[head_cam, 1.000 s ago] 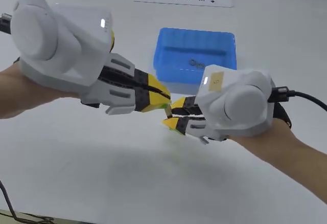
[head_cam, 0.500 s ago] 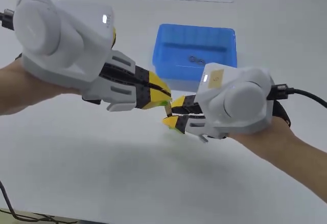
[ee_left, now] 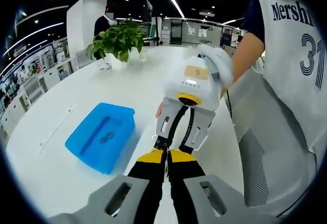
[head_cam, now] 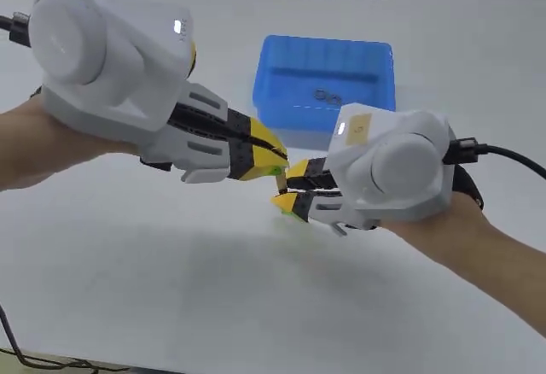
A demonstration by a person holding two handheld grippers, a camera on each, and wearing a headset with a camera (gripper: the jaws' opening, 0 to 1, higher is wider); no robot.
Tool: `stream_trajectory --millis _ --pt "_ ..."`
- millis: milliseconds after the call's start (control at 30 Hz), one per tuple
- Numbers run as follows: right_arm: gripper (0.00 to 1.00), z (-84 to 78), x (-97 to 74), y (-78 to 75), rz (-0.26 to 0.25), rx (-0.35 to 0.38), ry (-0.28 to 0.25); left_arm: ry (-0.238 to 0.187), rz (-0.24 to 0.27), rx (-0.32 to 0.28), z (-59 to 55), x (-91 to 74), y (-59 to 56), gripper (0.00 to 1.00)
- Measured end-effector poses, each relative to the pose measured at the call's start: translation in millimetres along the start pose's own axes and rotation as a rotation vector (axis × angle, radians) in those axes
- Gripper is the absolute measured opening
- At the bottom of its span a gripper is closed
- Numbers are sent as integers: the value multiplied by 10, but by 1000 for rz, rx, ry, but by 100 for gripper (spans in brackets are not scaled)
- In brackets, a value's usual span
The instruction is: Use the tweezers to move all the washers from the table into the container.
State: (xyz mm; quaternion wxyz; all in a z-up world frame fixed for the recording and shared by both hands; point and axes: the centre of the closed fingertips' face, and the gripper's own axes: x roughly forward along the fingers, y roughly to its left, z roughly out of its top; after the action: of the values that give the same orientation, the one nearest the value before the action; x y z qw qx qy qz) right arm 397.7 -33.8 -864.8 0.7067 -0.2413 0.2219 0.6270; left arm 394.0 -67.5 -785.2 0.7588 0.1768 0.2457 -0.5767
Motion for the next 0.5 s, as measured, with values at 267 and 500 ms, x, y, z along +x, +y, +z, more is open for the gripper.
stream_trajectory --millis 267,500 --pt "12 22 -91 -6 3 -2 -8 -2 -9 1 28 38 -19 6" --pt "12 38 -106 4 22 -28 -13 6 -17 6 38 55 -11 6"
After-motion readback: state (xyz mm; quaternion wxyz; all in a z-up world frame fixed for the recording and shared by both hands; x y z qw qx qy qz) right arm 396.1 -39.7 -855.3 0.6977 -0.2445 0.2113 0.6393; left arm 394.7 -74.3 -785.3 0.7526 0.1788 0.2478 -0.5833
